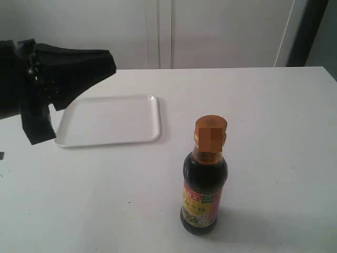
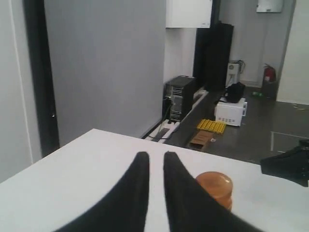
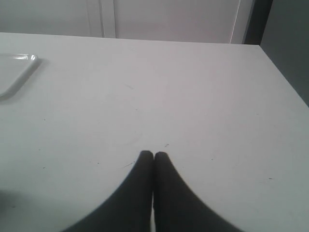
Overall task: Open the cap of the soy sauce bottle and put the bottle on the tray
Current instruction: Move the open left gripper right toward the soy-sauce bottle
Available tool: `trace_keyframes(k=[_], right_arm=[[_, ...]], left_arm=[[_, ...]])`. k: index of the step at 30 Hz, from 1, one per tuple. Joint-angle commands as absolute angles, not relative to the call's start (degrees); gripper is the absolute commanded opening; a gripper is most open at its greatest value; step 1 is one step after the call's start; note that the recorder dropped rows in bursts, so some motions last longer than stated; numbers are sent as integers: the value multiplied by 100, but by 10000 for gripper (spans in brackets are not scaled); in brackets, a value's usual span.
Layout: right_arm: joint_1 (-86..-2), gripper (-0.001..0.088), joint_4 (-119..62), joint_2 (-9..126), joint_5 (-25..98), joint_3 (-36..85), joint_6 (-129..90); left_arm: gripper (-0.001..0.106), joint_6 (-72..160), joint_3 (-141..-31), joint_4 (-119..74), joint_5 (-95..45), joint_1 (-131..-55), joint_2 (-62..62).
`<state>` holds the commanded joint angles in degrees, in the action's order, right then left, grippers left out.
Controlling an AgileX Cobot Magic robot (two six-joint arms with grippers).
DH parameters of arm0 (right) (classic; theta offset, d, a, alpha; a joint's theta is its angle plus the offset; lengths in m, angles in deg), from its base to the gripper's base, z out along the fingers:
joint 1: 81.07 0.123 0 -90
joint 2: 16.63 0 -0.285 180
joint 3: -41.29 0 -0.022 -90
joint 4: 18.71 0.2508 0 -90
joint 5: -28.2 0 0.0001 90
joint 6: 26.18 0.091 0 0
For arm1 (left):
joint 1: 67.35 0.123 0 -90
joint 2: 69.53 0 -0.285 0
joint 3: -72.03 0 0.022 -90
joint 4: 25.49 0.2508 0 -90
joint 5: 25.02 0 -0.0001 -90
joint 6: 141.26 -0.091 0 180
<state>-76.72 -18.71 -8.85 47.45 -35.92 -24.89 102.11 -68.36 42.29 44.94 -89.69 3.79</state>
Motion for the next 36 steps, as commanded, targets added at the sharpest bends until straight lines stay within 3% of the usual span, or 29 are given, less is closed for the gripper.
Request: trace_keyframes(k=[4,6,18,36], right_arm=[[-7672,0,-1871,-885,4745,-3592,-2489],[-7672,0,-1871,-885,4745,-3592,-2489],[-7672,0,-1871,-885,4745,-3592,-2489],[-7672,0,-1871,-885,4745,-3592,-2489]], left_arm=[[902,10211,-6861,3684,4494,-9284,502],[1055,10228,-6861,3530,4494,-9421,553],[1050,10136,-6896,3932,4494,-9885,689],[1050,10029,-7767,3968,4494,-10516,1905]])
